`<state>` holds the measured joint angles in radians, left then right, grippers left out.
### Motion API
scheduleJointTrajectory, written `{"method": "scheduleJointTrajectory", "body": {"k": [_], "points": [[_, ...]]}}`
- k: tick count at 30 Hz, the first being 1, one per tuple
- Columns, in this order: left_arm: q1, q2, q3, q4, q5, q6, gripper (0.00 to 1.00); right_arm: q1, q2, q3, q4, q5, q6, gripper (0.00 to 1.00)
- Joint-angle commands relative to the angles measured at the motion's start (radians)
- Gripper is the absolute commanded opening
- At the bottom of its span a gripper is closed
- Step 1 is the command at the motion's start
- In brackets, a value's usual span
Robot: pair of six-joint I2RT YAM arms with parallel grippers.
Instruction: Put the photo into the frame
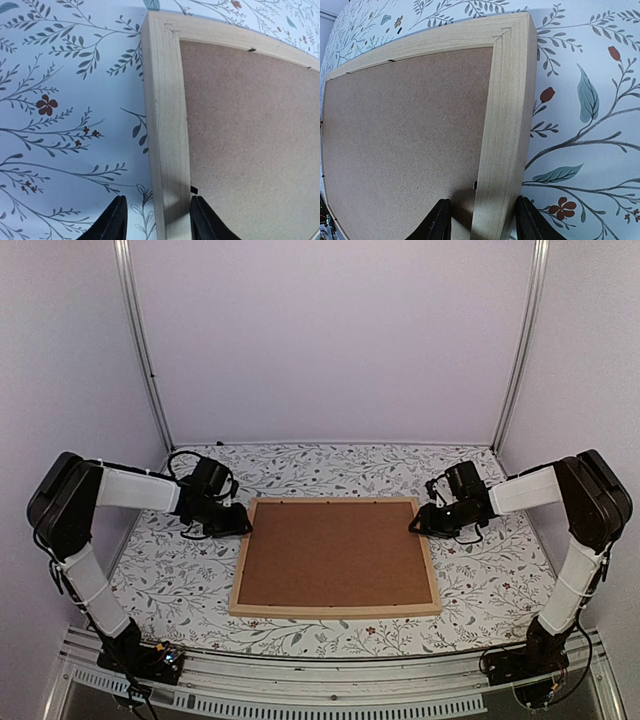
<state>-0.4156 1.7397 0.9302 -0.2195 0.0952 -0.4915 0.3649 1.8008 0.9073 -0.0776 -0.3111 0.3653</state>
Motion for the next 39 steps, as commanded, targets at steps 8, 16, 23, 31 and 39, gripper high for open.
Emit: {"method": "scheduleJointTrajectory", "body": {"k": [8,16,23,31,39], "points": [[0.019,0.043,0.005,0.030,-0.003,-0.004,0.45,0.025,0.055,-0.039,-0.085,-0.008,-0.013,0.45],[0.019,0.073,0.006,0.027,-0.016,0.005,0.45,0.025,0.058,-0.035,-0.084,-0.011,-0.014,0.45],[0.004,0.103,0.015,0.001,-0.056,0.016,0.45,0.025,0.058,-0.035,-0.086,-0.011,-0.012,0.45],[-0.028,0.165,0.047,-0.047,-0.123,0.029,0.45,0.026,0.063,-0.041,-0.080,-0.013,-0.011,0.45],[-0.035,0.096,0.032,-0.031,-0.103,0.030,0.48,0.025,0.069,-0.047,-0.074,-0.015,-0.012,0.45]]}}
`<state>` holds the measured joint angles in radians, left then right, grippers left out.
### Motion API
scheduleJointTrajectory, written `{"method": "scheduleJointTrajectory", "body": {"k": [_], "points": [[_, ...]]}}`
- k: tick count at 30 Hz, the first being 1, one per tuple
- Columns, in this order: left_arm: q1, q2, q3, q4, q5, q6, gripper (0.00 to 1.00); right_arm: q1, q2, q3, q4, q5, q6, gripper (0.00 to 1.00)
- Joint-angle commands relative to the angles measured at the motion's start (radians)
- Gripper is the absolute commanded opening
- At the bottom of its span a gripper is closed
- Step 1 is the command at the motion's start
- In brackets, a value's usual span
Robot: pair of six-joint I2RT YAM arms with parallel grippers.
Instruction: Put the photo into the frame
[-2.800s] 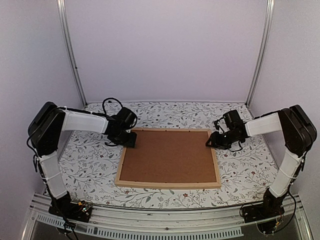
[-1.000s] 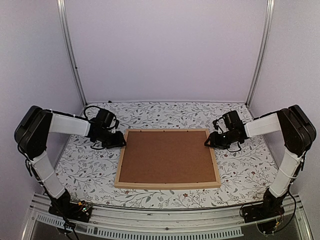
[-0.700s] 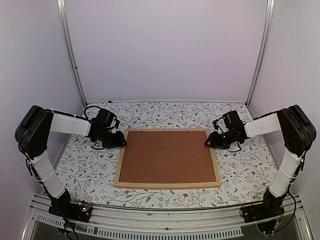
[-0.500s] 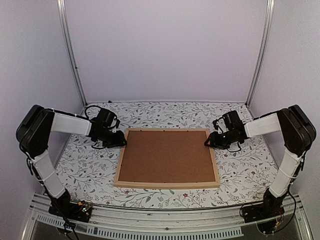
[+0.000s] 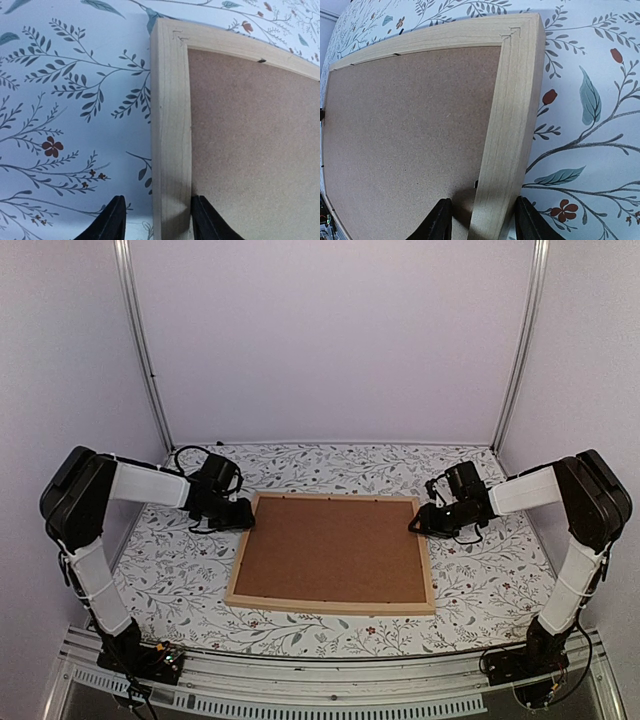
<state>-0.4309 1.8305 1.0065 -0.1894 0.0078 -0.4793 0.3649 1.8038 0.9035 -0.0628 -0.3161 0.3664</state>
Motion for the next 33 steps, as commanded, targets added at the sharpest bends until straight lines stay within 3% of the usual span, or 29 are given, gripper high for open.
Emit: {"method": "scheduleJointTrajectory", "body": {"k": [1,8,10,25,33], "points": [[-0.018,-0.025,-0.051,-0.053,-0.005,0.017,0.50,0.025,0.066,-0.043,-0.089,-0.009,-0.012,0.45],[-0.014,-0.224,-0.119,-0.053,0.040,0.004,0.76,0.025,0.061,-0.047,-0.087,-0.008,-0.012,0.45],[-0.014,-0.267,-0.148,-0.077,0.034,0.005,0.78,0.025,0.060,-0.050,-0.086,-0.008,-0.013,0.45],[-0.022,-0.436,-0.378,-0.144,0.122,-0.064,0.77,0.025,0.058,-0.045,-0.087,-0.009,-0.011,0.45],[-0.033,-0.454,-0.416,-0.130,0.121,-0.082,0.72,0.025,0.064,-0.043,-0.088,-0.012,-0.011,0.45]]}}
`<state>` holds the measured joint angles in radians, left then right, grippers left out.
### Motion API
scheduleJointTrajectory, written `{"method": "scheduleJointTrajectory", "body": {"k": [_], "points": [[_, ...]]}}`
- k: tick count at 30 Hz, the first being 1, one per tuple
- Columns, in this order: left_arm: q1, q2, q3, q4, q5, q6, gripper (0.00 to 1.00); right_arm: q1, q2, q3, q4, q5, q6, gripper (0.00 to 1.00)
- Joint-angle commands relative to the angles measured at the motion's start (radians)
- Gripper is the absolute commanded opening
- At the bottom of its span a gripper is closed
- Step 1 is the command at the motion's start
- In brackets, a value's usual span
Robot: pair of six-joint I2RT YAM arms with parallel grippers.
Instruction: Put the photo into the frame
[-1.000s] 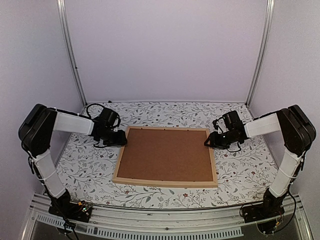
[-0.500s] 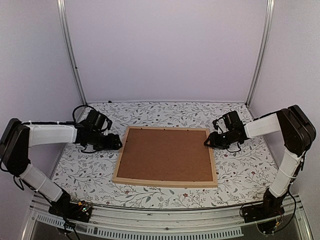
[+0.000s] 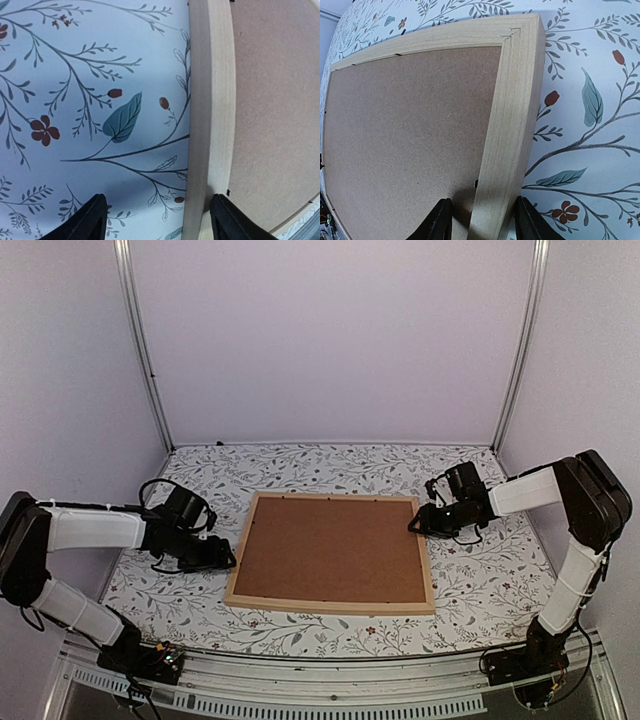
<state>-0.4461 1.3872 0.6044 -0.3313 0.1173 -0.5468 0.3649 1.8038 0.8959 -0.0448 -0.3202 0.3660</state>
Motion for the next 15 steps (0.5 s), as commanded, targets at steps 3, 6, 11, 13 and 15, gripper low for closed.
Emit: {"method": "scheduleJointTrajectory", "body": {"k": [3,6,11,13,15], "points": [[-0.026,0.008,-0.008,0.020,0.012,-0.012,0.71,0.025,0.066,-0.035,-0.106,-0.008,-0.010,0.45],[-0.039,0.034,0.003,0.024,0.010,-0.011,0.71,0.025,0.065,-0.037,-0.106,-0.007,-0.011,0.45],[-0.068,0.069,0.010,0.028,-0.006,-0.015,0.70,0.025,0.063,-0.041,-0.101,-0.008,-0.010,0.45],[-0.083,0.085,0.015,0.032,-0.017,-0.017,0.70,0.025,0.066,-0.043,-0.097,-0.012,-0.009,0.45],[-0.094,0.105,0.023,0.030,-0.028,-0.019,0.69,0.025,0.068,-0.044,-0.095,-0.014,-0.006,0.45]]}}
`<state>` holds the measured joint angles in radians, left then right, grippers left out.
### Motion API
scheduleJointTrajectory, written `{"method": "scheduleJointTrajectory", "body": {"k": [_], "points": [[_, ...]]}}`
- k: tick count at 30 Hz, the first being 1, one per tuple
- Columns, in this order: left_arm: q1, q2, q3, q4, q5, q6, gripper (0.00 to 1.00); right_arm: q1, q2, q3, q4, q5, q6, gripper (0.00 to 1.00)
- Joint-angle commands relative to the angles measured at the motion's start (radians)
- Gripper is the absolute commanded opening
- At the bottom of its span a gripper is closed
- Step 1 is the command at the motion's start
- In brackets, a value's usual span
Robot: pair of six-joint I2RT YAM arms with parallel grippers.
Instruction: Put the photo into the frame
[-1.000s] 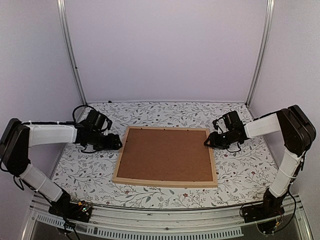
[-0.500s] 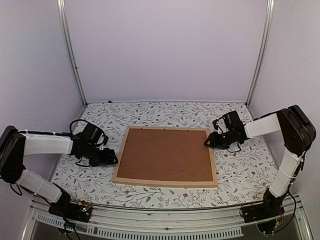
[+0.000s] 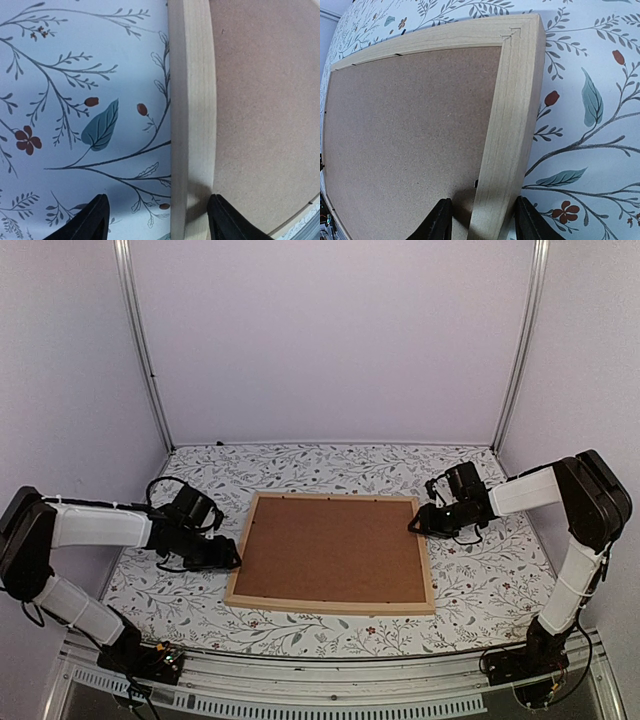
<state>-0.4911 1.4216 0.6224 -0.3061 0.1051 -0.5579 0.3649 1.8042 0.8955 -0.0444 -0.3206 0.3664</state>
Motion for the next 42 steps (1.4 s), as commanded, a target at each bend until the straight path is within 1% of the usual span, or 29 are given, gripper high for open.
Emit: {"method": "scheduleJointTrajectory", "body": {"k": [1,11,14,17,19,22,24,27,30,32,35,39,42], "points": [[-0.055,0.082,0.007,0.005,-0.023,-0.009,0.69,0.025,0.069,-0.044,-0.094,-0.015,-0.006,0.45],[-0.149,0.172,0.037,-0.028,-0.102,-0.044,0.63,0.025,0.070,-0.052,-0.089,-0.015,-0.006,0.44],[-0.168,0.189,0.047,-0.049,-0.150,-0.052,0.61,0.025,0.070,-0.054,-0.090,-0.015,-0.006,0.44],[-0.170,0.148,0.056,-0.053,-0.163,-0.049,0.60,0.026,0.067,-0.055,-0.094,-0.012,-0.007,0.44],[-0.168,0.108,0.066,-0.052,-0.166,-0.043,0.61,0.025,0.063,-0.058,-0.098,-0.008,-0.011,0.44],[-0.162,0.046,0.085,-0.045,-0.172,-0.035,0.67,0.022,0.042,-0.066,-0.111,-0.001,-0.012,0.45],[-0.151,0.016,0.094,-0.032,-0.171,-0.025,0.72,0.013,0.010,-0.072,-0.115,-0.002,-0.006,0.47],[-0.112,0.004,0.109,-0.012,-0.140,-0.006,0.74,-0.007,-0.046,-0.070,-0.128,-0.029,-0.002,0.52],[-0.059,0.018,0.118,0.016,-0.102,0.016,0.74,-0.015,-0.097,-0.049,-0.157,-0.046,-0.003,0.62],[-0.024,0.040,0.125,0.037,-0.070,0.032,0.71,-0.021,-0.122,-0.034,-0.174,-0.046,-0.003,0.65],[0.014,0.094,0.149,0.060,-0.049,0.059,0.66,-0.035,-0.141,-0.011,-0.202,-0.015,-0.013,0.63],[0.030,0.167,0.185,0.079,-0.046,0.084,0.62,-0.041,-0.122,0.031,-0.246,0.040,-0.032,0.56],[0.033,0.208,0.197,0.098,-0.027,0.090,0.60,-0.044,-0.105,0.052,-0.257,0.063,-0.043,0.52]]}}
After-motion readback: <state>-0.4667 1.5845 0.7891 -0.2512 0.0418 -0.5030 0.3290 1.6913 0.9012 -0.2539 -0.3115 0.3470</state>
